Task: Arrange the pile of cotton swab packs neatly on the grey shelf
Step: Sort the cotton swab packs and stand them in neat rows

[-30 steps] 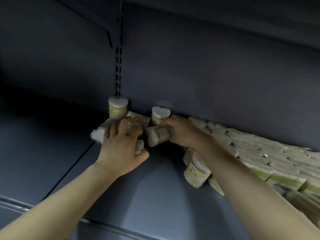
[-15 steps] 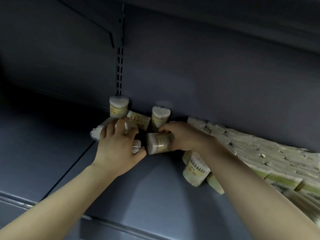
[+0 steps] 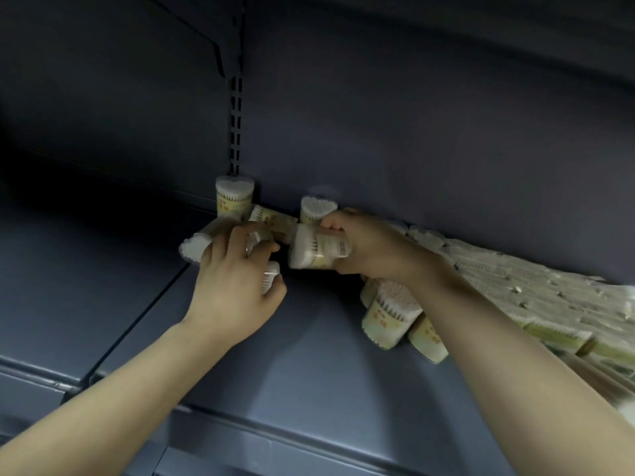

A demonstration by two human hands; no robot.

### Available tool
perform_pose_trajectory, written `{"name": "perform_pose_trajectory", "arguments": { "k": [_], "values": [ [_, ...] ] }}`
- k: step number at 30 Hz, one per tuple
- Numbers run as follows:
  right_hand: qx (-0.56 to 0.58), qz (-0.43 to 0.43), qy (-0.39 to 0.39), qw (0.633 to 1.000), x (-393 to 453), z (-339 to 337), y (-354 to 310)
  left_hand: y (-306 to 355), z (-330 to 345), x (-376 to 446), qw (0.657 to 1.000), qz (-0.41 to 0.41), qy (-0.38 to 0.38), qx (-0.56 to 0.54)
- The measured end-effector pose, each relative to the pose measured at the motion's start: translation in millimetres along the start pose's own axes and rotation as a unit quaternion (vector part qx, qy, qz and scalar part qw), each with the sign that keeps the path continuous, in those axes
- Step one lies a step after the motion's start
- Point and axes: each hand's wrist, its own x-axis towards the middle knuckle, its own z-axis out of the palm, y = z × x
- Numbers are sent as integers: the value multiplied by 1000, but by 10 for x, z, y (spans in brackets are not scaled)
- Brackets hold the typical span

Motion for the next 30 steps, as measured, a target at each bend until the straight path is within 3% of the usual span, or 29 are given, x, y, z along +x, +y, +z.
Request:
{"name": "perform_pose_trajectory", "arguments": {
  "k": [9, 20, 30],
  "values": [
    [53, 11, 69, 996, -249, -255, 42, 168, -86, 26, 996, -20, 26, -87],
    [157, 69, 118, 978, -560, -211, 68, 466, -66, 125, 992, -18, -42, -115],
    [183, 76, 137, 971, -600, -133, -14, 662, -22, 109, 990, -43, -37, -130]
  ]
}}
